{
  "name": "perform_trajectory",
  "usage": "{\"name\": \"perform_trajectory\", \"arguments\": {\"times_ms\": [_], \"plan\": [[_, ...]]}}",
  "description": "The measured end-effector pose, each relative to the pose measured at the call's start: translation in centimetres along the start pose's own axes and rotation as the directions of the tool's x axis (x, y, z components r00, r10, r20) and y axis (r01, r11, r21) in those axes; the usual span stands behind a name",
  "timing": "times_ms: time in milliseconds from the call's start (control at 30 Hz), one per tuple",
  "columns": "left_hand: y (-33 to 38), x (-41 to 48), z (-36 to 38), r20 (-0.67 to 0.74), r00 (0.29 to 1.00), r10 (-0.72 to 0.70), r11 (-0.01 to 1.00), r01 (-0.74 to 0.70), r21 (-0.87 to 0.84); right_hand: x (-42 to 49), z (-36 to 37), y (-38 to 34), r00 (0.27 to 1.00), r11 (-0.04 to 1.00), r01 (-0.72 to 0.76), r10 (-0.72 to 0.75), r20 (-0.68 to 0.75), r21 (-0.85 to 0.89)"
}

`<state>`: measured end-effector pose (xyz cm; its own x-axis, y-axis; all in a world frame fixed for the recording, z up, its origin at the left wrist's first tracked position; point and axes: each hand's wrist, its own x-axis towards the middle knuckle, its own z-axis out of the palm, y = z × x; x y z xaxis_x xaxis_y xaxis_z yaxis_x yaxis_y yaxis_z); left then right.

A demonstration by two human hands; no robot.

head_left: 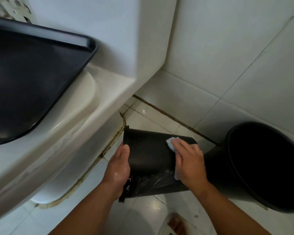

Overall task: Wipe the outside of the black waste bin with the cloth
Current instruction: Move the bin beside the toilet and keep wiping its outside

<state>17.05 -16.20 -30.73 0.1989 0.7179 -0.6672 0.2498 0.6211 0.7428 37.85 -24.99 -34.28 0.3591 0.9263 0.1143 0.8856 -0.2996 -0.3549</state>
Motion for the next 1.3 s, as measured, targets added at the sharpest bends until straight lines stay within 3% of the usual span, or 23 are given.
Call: {"name": "perform_trajectory", "arguments": {"times_ms": [67, 133, 200, 267, 333, 367, 433, 533, 700, 767, 867, 967, 1033, 1133, 1200, 1300], "plan": [[-0.2, -0.1, 0.1, 0.0, 1.0, 0.014, 1.0, -0.014, -0.001, -0.2, 0.2, 1.1, 0.972, 0.974, -0.224, 0.221, -0.075, -0.036], [-0.3, 0.0, 0.3, -0.01, 1.0, 0.028, 1.0, -0.028, -0.006, -0.2, 0.8, -0.9, 0.952, 0.956, -0.291, 0.286, -0.108, -0.033], [-0.3, 0.1, 0.4, -0.024, 0.999, 0.031, 1.0, -0.031, -0.001, -0.3, 1.4, -5.3, 0.977, 0.982, -0.186, 0.187, -0.1, 0.013], [-0.2, 0.2, 0.5, -0.063, 0.997, 0.047, 0.999, -0.047, 0.001, -0.8, 2.2, -9.2, 0.999, 0.999, 0.032, -0.031, -0.042, 0.028], [0.0, 0.2, 0.4, -0.091, 0.993, 0.072, 0.997, -0.073, -0.012, -0.8, 2.5, -9.3, 0.982, 0.983, 0.183, -0.183, 0.051, -0.008], [0.1, 0.0, 0.5, -0.091, 0.993, 0.076, 0.996, -0.079, -0.029, -0.5, 2.3, -8.0, 0.982, 0.983, 0.179, -0.175, 0.076, -0.042], [0.1, -0.1, 0.6, -0.076, 0.995, 0.064, 0.996, -0.069, -0.06, -0.7, 1.7, -4.4, 1.0, 0.998, 0.009, -0.009, 0.003, -0.063], [0.4, -0.3, 0.8, -0.067, 0.994, 0.083, 0.995, -0.087, -0.057, -1.3, 1.0, 0.9, 0.958, 0.967, -0.253, 0.246, -0.149, -0.029], [-0.1, 0.1, 0.5, -0.048, 0.996, 0.073, 0.996, -0.075, -0.04, -2.2, 1.5, 2.8, 0.901, 0.922, -0.387, 0.376, -0.217, -0.009], [-0.4, 0.3, 0.5, -0.048, 0.996, 0.076, 0.997, -0.077, -0.029, -2.5, 2.2, -0.1, 0.928, 0.944, -0.327, 0.316, -0.2, -0.027], [-0.4, 0.4, 0.5, -0.069, 0.994, 0.09, 0.996, -0.09, 0.005, -2.6, 3.2, -5.8, 0.992, 0.995, -0.087, 0.082, -0.1, -0.048], [-0.6, 0.4, 0.3, -0.081, 0.987, 0.135, 0.99, -0.132, 0.04, -2.5, 3.2, -7.6, 0.984, 0.984, 0.176, -0.176, -0.004, -0.027], [-0.7, 0.3, 0.2, -0.084, 0.987, 0.138, 0.99, -0.136, 0.036, -2.3, 2.7, -5.5, 0.969, 0.966, 0.247, -0.245, 0.024, -0.072], [-0.2, 0.6, 0.4, -0.091, 0.986, 0.143, 0.99, -0.14, 0.031, -2.4, 1.6, -0.5, 1.0, 0.99, -0.004, 0.003, -0.008, -0.142], [-0.1, 0.9, 0.3, -0.073, 0.988, 0.136, 0.99, -0.133, 0.042, -2.5, 0.7, 2.1, 0.973, 0.972, -0.216, 0.207, -0.104, -0.087], [0.0, 1.1, 0.4, -0.064, 0.991, 0.12, 0.993, -0.119, 0.028, -3.0, 0.4, 3.7, 0.943, 0.949, -0.31, 0.299, -0.143, -0.06]]}}
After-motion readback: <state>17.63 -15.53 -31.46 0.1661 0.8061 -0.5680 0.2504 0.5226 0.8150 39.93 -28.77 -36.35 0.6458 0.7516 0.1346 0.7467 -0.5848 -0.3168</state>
